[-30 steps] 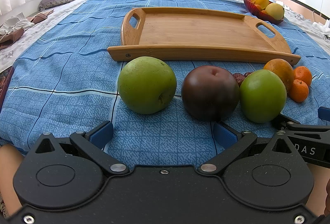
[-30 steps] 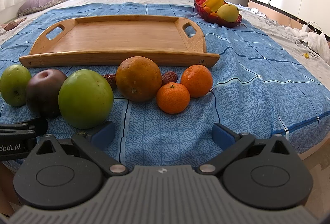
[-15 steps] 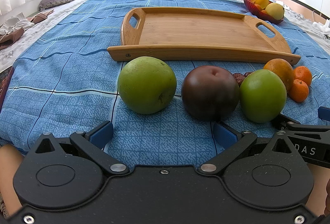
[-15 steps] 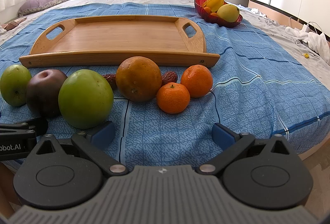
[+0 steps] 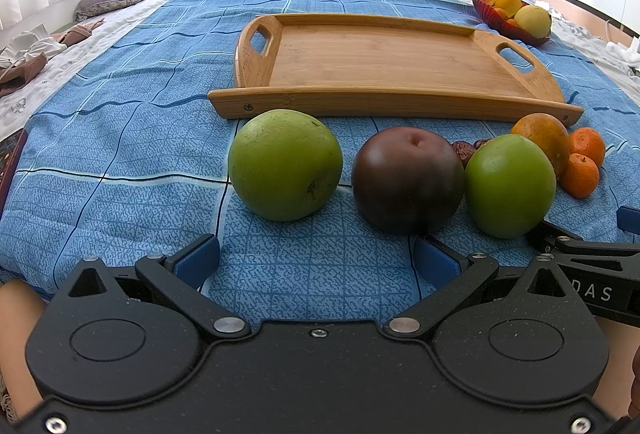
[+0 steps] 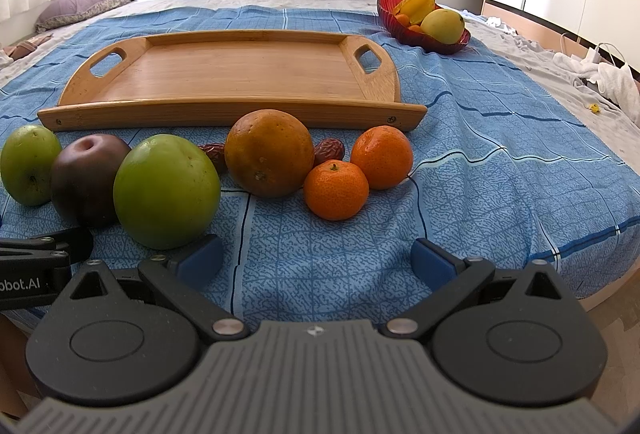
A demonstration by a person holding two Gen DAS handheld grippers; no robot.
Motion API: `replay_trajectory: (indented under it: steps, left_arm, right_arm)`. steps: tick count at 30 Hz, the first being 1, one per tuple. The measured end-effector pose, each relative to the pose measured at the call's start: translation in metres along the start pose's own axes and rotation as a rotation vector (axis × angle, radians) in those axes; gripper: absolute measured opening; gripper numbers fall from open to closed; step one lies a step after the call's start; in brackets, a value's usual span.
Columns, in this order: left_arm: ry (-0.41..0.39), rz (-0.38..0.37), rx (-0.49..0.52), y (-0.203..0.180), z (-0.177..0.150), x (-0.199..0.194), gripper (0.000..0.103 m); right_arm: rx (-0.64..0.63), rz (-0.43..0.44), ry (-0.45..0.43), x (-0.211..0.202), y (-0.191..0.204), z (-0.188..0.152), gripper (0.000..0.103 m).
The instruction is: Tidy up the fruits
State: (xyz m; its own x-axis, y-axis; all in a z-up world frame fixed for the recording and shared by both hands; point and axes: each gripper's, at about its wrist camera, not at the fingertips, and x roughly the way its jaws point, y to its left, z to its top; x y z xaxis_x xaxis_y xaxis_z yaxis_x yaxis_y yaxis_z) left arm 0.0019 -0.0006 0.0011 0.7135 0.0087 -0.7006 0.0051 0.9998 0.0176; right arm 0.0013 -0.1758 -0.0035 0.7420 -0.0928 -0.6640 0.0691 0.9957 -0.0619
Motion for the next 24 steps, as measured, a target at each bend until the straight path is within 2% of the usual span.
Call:
replay_trajectory:
  steps: [20,24]
  left_arm:
    - [-0.015,-0.008,0.002,0.0016,0.0006,0.0004,0.103]
    - [-0.020,-0.008,-0.004,0.0011,0.0023,-0.0015,0.103]
  right_arm:
    - [-0.019,0.007,-0.022,-0.0006,0.0004,-0.0031,0.103]
    - [0.011,0.042,-0.032,-0.0008,-0.0067,-0.0060,0.103]
